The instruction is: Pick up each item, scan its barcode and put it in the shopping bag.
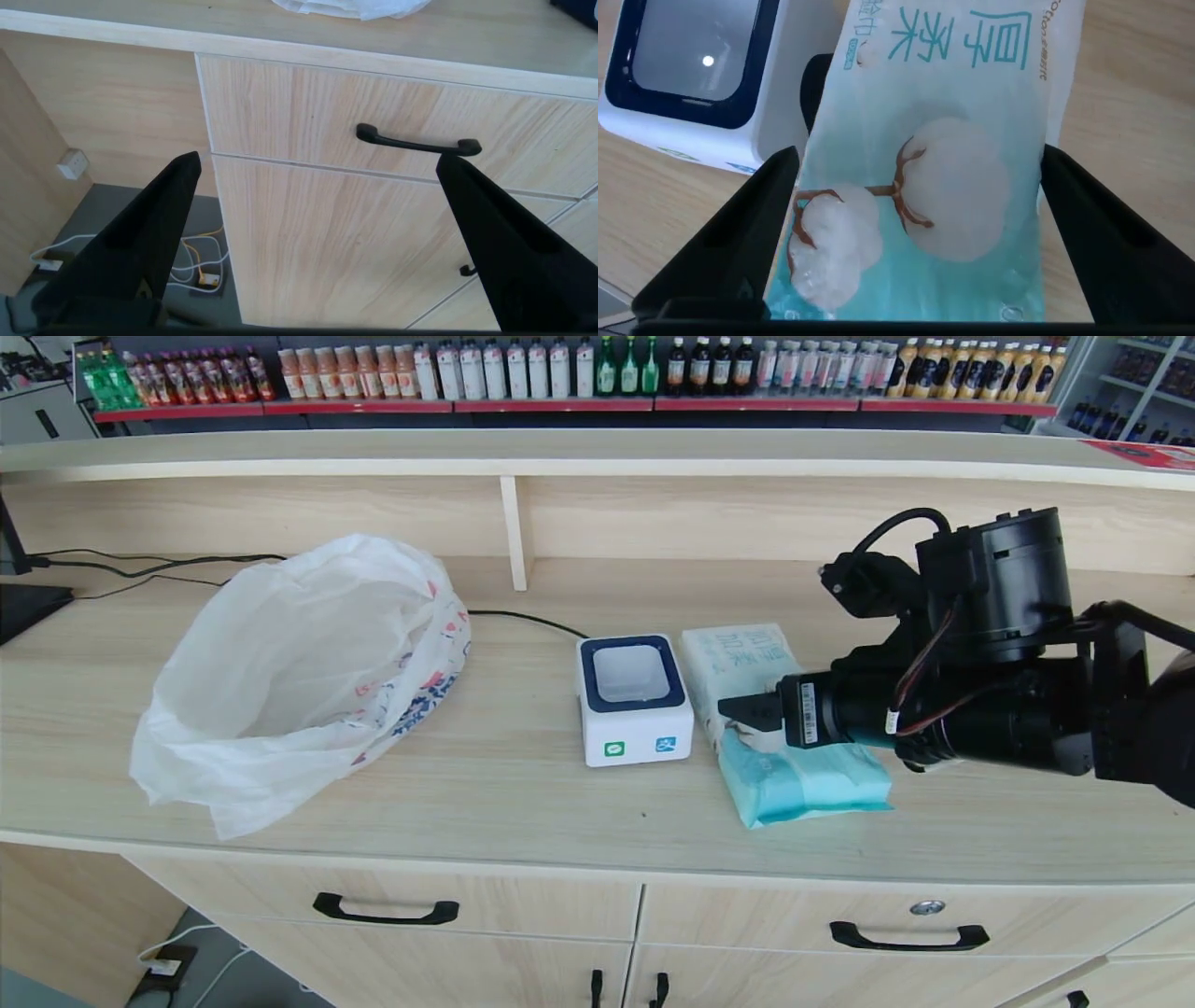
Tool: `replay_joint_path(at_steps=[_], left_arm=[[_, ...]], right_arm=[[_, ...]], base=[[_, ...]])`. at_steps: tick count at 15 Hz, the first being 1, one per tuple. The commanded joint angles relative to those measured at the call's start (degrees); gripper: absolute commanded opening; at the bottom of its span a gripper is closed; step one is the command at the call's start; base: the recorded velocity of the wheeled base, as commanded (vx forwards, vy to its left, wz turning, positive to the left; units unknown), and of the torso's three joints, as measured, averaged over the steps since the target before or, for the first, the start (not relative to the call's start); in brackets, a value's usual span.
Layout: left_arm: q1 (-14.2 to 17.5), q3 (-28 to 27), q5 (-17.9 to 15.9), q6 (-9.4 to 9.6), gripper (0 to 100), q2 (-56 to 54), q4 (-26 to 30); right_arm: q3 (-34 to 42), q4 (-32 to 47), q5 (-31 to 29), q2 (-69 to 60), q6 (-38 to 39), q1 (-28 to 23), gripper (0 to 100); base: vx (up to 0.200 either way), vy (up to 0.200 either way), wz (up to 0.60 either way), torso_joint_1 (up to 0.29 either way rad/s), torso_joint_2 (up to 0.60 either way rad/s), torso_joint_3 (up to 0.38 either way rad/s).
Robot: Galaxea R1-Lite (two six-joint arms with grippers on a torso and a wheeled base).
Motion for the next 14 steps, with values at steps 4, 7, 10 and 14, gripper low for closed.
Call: replay_joint_path(at_steps=[4,7,10,14], left_arm=[[0.0,0.0,0.01,-0.02,100,0.0,0.01],[0.0,0.0,0.01,-0.02,100,0.0,0.01],[0.0,0.0,0.01,-0.02,100,0.0,-0.17],[0.09,0.0,0.01,-0.02,100,0.0,0.01]], right_arm=[[-0.97,0.49,2.33,1.14,2.23,-0.3,100],[0.26,0.4,1.98,0.79,3.55,-0.39,100],[2.45,0.4,1.89,-0.26,5.48,-0.74,100],[8.96,-0.22,0.4,-1.76,5.57,-1.09,100]], base=[[0.0,0.0,0.0,0.0,0.0,0.0],[0.0,0.0,0.0,0.0,0.0,0.0],[0.0,0.0,0.0,0.0,0.0,0.0],[0.0,0.0,0.0,0.0,0.0,0.0]])
